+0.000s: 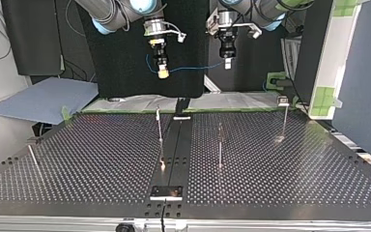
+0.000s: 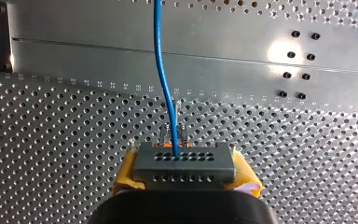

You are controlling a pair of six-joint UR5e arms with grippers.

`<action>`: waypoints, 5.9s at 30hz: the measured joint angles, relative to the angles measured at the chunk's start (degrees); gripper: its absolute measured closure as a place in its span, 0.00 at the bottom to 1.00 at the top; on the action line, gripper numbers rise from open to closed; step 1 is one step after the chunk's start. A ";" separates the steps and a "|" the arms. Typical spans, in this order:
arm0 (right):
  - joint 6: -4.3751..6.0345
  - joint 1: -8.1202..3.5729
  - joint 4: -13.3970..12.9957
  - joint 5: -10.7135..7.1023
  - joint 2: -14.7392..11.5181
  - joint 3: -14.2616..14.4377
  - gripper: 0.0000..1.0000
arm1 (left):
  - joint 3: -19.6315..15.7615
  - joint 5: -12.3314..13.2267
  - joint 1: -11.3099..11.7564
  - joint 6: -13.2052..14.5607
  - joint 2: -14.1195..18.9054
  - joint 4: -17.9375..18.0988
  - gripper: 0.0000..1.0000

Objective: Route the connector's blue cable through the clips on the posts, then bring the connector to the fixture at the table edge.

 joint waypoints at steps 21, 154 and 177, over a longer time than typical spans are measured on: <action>0.00 0.00 0.00 0.00 0.00 0.00 1.00 | 0.00 0.00 0.00 0.00 0.00 0.00 1.00; -0.16 0.00 1.90 0.25 1.54 -0.32 1.00 | -1.77 0.77 -0.08 0.09 -3.08 0.60 1.00; -0.17 0.00 2.28 0.26 1.76 -0.35 1.00 | -1.85 0.79 -0.09 0.09 -3.52 0.61 1.00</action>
